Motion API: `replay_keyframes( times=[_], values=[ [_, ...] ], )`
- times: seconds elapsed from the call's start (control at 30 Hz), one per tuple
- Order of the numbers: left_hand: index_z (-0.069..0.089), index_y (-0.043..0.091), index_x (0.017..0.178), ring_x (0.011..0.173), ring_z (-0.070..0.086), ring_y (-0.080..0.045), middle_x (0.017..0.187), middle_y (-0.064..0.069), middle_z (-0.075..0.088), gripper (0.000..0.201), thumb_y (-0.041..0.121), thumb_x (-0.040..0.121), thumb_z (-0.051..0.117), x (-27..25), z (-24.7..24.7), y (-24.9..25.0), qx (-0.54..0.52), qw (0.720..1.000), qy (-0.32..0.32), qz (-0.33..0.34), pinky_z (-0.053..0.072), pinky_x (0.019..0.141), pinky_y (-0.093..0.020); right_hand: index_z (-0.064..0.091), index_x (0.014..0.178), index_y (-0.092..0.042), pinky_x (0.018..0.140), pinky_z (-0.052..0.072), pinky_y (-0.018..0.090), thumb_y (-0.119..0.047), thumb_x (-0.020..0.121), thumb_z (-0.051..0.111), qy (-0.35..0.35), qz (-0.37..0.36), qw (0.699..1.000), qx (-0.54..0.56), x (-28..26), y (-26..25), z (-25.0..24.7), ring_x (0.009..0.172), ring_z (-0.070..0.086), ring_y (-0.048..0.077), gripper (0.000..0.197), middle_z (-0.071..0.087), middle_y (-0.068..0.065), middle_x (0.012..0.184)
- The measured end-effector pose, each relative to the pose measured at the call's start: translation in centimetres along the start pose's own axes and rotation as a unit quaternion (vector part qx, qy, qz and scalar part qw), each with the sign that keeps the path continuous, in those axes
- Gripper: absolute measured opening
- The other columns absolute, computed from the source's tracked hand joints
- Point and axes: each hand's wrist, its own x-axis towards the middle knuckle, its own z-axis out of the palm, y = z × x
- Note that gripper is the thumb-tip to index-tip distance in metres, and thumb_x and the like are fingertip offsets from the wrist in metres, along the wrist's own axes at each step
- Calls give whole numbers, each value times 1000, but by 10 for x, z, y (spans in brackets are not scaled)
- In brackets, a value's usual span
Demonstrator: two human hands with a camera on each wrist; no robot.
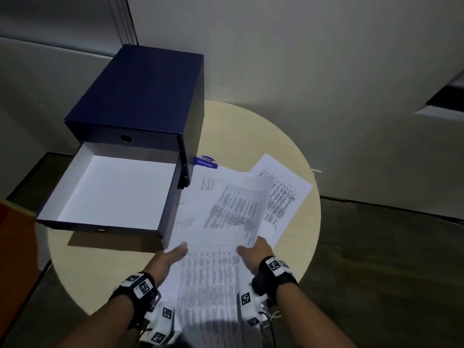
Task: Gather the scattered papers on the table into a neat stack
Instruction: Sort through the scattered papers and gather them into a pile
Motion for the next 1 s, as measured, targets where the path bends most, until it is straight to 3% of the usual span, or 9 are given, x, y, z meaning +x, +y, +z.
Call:
replay_keyframes(
  times=[0.07, 0.13, 0.2, 0.27, 0.37, 0.47, 0.67, 0.83, 1.0],
  values=[
    [64, 23, 103, 102, 61, -15, 106, 5, 69, 24, 23, 83, 76, -6, 1, -1, 72, 997, 12, 24, 33, 100, -29, 54, 114, -11, 53, 49, 27, -48, 75, 69, -50, -5, 997, -56, 4, 1, 1, 62, 56, 20, 56, 65, 4, 93],
    [65, 19, 99, 103, 64, -23, 102, 1, 70, 19, 18, 84, 75, 0, -2, -8, 123, 990, 47, 44, 39, 96, -30, 60, 106, -17, 52, 52, 29, -61, 68, 66, 20, -9, 999, -29, 10, -1, -7, 60, 57, 19, 58, 65, -2, 89],
    [66, 14, 105, 105, 65, -25, 102, 0, 71, 23, 19, 84, 74, 7, -4, -11, 139, 987, 61, 44, 42, 95, -30, 66, 99, -20, 71, 60, 41, -57, 71, 62, 185, -3, 982, 32, 21, -1, -24, 75, 65, 22, 46, 69, 3, 93],
    [65, 11, 109, 102, 65, -25, 102, -2, 71, 27, 20, 84, 75, 7, -1, -11, 147, 986, 70, 31, 43, 93, -30, 58, 117, -19, 93, 51, 48, -50, 75, 62, 287, 29, 956, 47, 30, 0, -46, 111, 54, 33, 52, 55, 13, 125],
    [64, 9, 112, 102, 64, -24, 106, -2, 70, 33, 22, 84, 75, 8, -4, -12, 144, 986, 76, 18, 43, 93, -30, 30, 144, -12, 99, 45, 49, -42, 81, 70, 243, 101, 956, 132, 48, 2, -63, 128, 42, 42, 80, 34, 20, 147],
    [64, 7, 115, 104, 65, -25, 111, -2, 71, 41, 27, 81, 77, 13, -8, -15, 145, 987, 73, 0, 45, 96, -33, 15, 150, -10, 95, 45, 47, -38, 83, 73, 185, 120, 947, 234, 57, -1, -61, 125, 50, 42, 93, 38, 24, 147],
    [64, 13, 101, 106, 65, -29, 109, -8, 72, 20, 7, 85, 73, 10, -17, -9, 126, 990, 57, 23, 44, 102, -39, 50, 134, 9, 76, 39, 28, -32, 95, 60, 136, 102, 946, 275, 66, 10, -48, 85, 49, 23, 57, 55, 6, 81],
    [69, 2, 103, 96, 69, -31, 101, -12, 74, 17, -1, 86, 68, 5, -32, -20, 75, 991, 105, 31, 50, 91, -40, 52, 130, 11, 70, 41, 32, -25, 98, 57, 223, 101, 944, 222, 58, 25, -82, 88, 60, 35, 49, 64, 27, 111],
    [65, -6, 104, 91, 68, -35, 100, -21, 72, 19, -1, 86, 68, 0, -49, -32, 57, 985, 160, 5, 50, 88, -42, 38, 144, 3, 60, 39, 34, -34, 95, 61, 160, 114, 974, 113, 58, 25, -79, 74, 52, 30, 66, 52, 16, 93]
  ],
)
